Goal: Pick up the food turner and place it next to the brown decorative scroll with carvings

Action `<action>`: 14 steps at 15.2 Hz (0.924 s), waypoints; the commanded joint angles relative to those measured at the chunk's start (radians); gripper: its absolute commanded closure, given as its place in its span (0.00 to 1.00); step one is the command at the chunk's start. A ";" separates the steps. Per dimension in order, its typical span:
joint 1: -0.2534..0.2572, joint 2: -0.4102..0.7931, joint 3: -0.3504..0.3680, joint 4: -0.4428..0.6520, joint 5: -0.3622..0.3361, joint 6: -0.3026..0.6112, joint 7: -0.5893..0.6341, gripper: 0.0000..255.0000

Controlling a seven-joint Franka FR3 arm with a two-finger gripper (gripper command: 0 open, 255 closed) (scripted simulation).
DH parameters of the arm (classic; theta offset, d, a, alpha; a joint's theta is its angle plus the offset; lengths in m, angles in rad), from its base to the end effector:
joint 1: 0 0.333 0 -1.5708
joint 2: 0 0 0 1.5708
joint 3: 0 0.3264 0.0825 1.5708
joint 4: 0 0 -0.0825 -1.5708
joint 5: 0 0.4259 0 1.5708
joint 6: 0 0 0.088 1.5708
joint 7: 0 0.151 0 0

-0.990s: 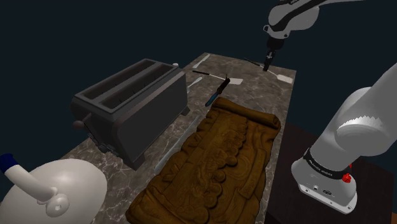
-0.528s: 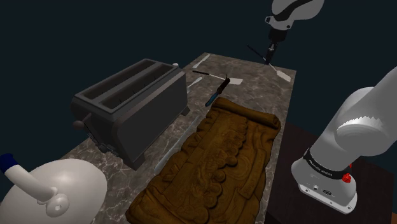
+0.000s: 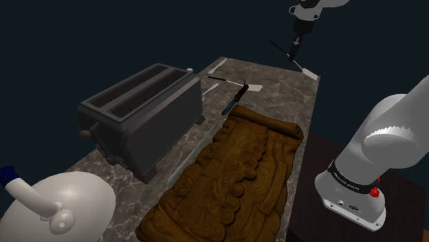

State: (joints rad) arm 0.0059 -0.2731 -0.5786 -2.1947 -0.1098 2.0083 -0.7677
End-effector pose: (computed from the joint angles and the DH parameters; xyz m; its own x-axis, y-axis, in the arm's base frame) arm 0.4328 -0.2993 0.4333 0.9660 0.2499 0.0668 0.2504 -0.9681 -0.0002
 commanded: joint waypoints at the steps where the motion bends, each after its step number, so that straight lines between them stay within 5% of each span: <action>1: 0.000 -0.006 0.004 0.021 -0.001 -0.027 0.003 1.00; 14: -0.026 -0.429 0.256 -0.328 -0.073 -0.109 0.293 1.00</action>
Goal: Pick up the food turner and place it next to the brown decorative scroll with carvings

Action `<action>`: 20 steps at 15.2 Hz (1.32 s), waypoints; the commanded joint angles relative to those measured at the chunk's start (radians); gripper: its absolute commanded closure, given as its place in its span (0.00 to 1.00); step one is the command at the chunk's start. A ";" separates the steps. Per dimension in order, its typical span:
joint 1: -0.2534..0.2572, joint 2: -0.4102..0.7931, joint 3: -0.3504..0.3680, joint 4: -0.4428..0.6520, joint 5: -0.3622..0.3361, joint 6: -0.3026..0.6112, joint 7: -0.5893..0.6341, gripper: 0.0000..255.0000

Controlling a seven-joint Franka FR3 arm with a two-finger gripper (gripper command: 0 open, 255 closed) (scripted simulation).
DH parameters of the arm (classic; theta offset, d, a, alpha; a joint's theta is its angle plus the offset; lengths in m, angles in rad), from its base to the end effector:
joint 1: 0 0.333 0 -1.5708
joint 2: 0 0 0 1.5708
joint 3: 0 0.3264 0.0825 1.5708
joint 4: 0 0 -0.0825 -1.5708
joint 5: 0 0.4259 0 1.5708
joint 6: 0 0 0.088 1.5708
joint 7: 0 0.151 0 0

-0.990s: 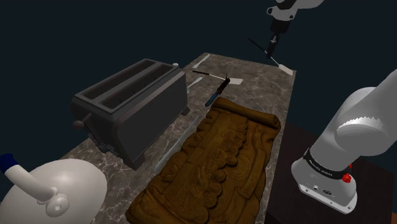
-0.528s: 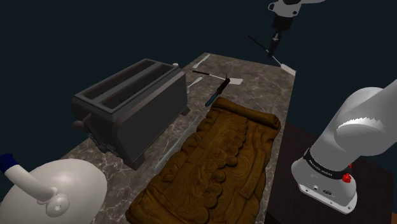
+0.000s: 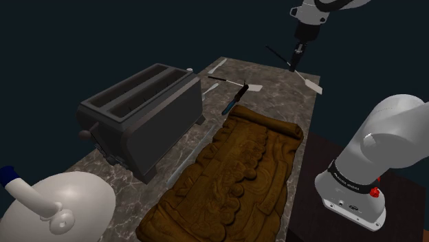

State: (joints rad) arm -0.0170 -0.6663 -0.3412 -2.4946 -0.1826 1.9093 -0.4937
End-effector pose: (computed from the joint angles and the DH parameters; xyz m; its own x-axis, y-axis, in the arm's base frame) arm 0.3704 -0.1584 0.4520 0.9655 0.2515 0.0671 0.2521 -0.9677 -0.0013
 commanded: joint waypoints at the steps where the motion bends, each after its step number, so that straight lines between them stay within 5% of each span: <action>1: -0.001 -0.068 0.040 -0.051 0.006 -0.020 0.040 1.00; 11: 0.067 -0.353 0.269 -0.226 0.137 -0.143 0.258 1.00; 20: 0.064 -0.359 0.264 -0.336 0.131 -0.039 0.259 1.00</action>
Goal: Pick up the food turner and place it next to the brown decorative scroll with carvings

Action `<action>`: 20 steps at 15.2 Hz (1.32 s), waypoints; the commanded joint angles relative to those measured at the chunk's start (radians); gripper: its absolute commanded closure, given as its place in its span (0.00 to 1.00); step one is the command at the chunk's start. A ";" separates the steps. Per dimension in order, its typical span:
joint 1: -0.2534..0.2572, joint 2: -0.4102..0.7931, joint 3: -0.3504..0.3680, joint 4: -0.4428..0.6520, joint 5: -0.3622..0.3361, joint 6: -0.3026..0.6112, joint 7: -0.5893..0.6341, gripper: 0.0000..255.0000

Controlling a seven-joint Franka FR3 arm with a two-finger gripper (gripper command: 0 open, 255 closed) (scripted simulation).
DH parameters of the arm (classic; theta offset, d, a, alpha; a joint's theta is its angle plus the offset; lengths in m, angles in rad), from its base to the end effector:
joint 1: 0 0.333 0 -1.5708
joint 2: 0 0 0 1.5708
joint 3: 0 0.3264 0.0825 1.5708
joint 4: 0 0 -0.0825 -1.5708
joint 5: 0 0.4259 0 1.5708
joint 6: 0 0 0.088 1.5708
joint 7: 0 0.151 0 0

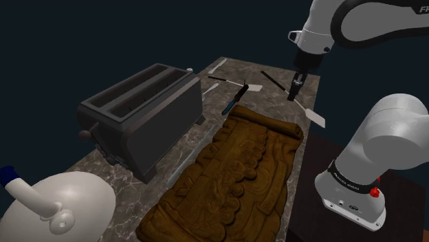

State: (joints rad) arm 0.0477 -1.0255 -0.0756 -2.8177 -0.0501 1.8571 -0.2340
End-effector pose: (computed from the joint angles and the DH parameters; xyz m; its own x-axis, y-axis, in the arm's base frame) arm 0.2952 -0.0088 0.4140 0.9661 0.2497 0.0659 0.2503 -0.9682 -0.0005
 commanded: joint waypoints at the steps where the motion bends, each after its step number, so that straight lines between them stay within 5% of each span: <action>1: -0.001 0.001 -0.002 -0.026 -0.002 0.027 -0.001 1.00; 12: -0.008 0.040 -0.014 -0.169 -0.015 0.209 -0.003 1.00; 20: -0.008 0.040 -0.014 -0.169 -0.015 0.209 -0.003 1.00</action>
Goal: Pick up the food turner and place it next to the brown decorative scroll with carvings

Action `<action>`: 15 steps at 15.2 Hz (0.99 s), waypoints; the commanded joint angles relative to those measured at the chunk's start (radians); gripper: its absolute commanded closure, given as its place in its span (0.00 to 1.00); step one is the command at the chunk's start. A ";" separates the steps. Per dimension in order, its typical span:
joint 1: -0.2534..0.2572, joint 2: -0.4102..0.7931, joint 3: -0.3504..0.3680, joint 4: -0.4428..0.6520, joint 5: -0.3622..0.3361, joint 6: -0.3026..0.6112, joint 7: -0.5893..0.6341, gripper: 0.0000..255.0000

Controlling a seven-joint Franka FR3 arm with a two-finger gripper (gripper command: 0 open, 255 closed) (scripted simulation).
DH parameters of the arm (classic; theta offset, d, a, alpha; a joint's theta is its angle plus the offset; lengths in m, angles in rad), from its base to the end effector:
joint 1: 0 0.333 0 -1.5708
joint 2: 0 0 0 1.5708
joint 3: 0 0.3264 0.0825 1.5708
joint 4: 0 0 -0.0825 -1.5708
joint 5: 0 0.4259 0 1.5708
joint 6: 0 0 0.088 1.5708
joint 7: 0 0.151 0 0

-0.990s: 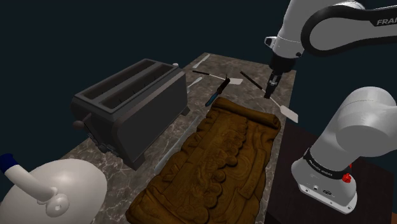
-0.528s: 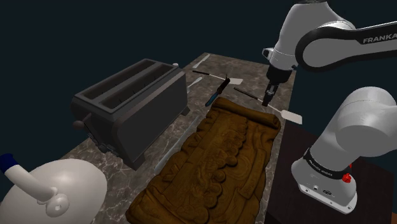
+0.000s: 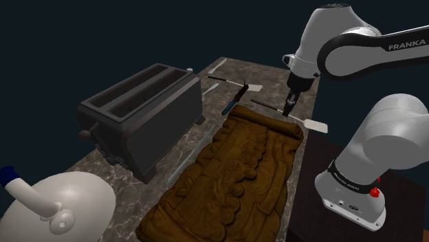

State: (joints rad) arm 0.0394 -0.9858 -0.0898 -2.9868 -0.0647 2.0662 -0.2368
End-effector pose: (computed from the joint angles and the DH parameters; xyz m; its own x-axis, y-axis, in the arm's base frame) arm 0.2926 -0.0090 0.3336 0.9660 0.2498 0.0665 0.2504 -0.9681 -0.0005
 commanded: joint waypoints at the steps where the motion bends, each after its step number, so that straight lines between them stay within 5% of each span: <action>1: 0.000 0.000 0.000 0.000 0.000 0.000 0.000 0.00; 6: 0.000 0.000 0.000 0.000 0.000 0.000 0.000 0.00; 10: 0.003 -0.050 0.008 0.107 0.009 -0.157 0.000 0.00; 15: 0.003 -0.050 0.009 0.107 0.009 -0.157 0.000 0.00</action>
State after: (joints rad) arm 0.0424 -1.0359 -0.0816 -2.8811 -0.0562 1.9108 -0.2375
